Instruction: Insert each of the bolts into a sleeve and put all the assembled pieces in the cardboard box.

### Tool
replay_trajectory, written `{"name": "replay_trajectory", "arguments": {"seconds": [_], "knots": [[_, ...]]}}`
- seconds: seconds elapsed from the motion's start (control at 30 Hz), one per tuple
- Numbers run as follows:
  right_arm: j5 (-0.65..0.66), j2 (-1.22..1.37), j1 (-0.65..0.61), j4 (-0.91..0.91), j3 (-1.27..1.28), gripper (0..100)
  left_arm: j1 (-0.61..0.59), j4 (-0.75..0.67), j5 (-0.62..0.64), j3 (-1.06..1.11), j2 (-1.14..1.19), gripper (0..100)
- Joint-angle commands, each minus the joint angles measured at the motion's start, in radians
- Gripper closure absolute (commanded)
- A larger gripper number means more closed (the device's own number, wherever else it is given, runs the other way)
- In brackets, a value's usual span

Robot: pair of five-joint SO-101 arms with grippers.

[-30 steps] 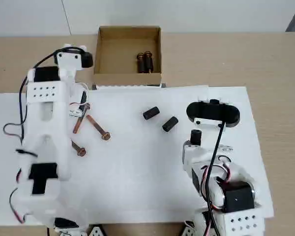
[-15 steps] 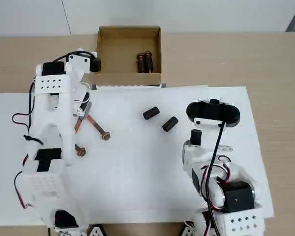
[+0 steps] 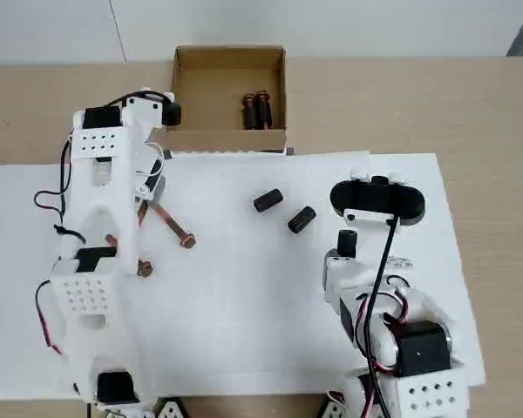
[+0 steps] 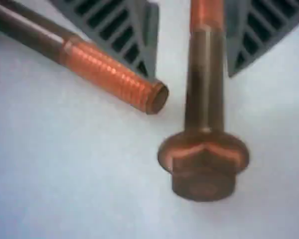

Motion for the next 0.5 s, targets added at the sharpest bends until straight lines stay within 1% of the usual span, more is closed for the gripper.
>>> {"name": "replay_trajectory", "arguments": {"seconds": [0.0, 0.27, 0.47], "knots": [[0.000, -0.007, 0.012, -0.025, -0.006, 99.5, -0.011, 0.006, -0.005, -0.082, 0.025, 91], [0.000, -0.007, 0.012, -0.024, -0.006, 99.5, -0.051, 0.006, -0.011, -0.171, 0.158, 91], [0.000, -0.007, 0.008, -0.024, -0.006, 99.5, -0.060, 0.006, -0.011, -0.211, 0.213, 92]]}}
